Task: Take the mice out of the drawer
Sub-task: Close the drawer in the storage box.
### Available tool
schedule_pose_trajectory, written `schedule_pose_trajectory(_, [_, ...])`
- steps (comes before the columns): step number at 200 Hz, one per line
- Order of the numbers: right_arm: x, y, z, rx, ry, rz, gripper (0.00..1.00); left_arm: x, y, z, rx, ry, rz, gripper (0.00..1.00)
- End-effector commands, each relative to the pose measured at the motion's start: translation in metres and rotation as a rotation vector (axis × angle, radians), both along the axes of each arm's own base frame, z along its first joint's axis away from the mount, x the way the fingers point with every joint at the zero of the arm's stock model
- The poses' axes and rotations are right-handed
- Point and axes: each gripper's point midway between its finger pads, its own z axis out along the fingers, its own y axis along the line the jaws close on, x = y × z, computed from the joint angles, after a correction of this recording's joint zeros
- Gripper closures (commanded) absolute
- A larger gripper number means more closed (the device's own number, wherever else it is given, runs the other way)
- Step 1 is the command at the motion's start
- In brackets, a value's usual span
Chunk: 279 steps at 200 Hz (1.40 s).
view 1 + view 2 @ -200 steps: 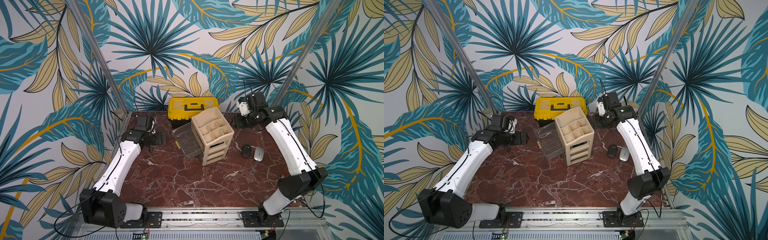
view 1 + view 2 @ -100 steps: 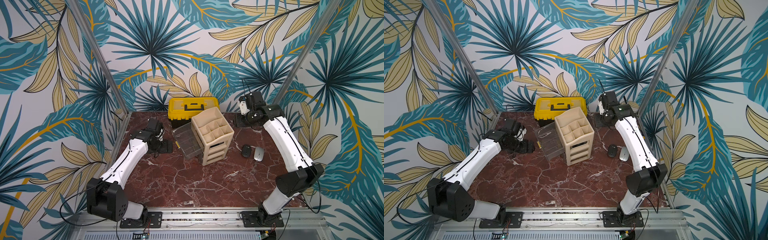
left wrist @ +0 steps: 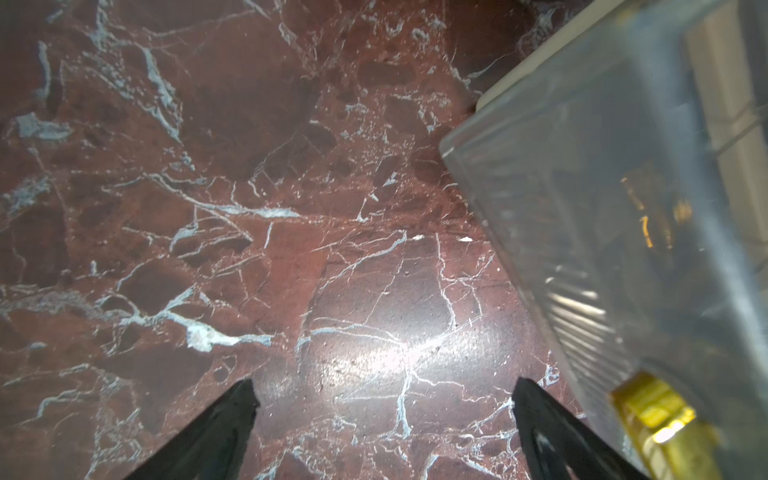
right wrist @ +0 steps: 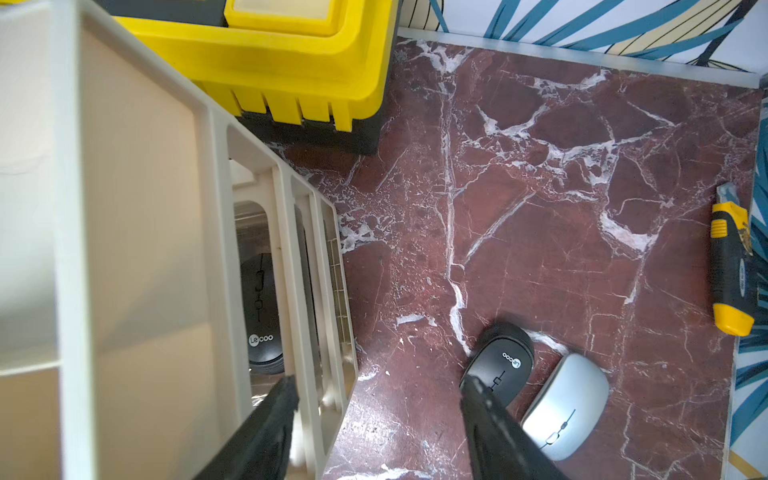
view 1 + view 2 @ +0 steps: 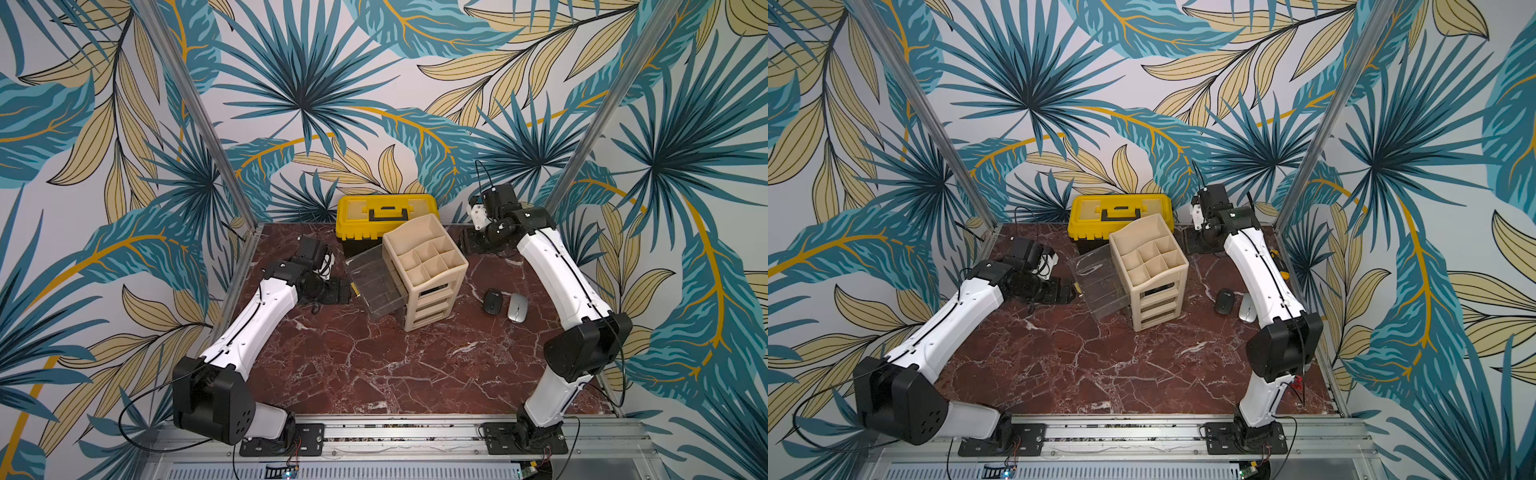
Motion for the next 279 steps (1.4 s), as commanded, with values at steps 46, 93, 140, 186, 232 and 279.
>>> schedule_pose_trajectory(46, [0.003, 0.010, -0.007, 0.025, 0.022, 0.054, 0.28, 0.023, -0.034, 0.007, -0.029, -0.048, -0.064, 0.00])
schedule_pose_trajectory(93, [0.001, 0.013, -0.015, 0.026, 0.052, 0.077, 0.25, 0.042, -0.058, 0.014, -0.021, -0.071, -0.112, 0.00])
schedule_pose_trajectory(140, [0.000, 0.013, -0.015, 0.024, 0.052, 0.079, 0.19, 0.055, -0.090, 0.019, -0.024, -0.087, -0.168, 0.00])
schedule_pose_trajectory(186, [0.000, 0.014, -0.016, 0.027, 0.057, 0.086, 0.19, 0.065, -0.109, 0.018, -0.024, -0.101, -0.199, 0.00])
schedule_pose_trajectory(232, [0.001, 0.019, -0.017, 0.047, 0.058, 0.106, 0.18, 0.069, -0.126, 0.022, -0.051, -0.113, -0.221, 0.00])
schedule_pose_trajectory(279, [0.012, 0.007, -0.015, -0.009, 0.033, 0.048, 0.18, 0.066, -0.123, 0.028, -0.018, -0.131, -0.214, 0.00])
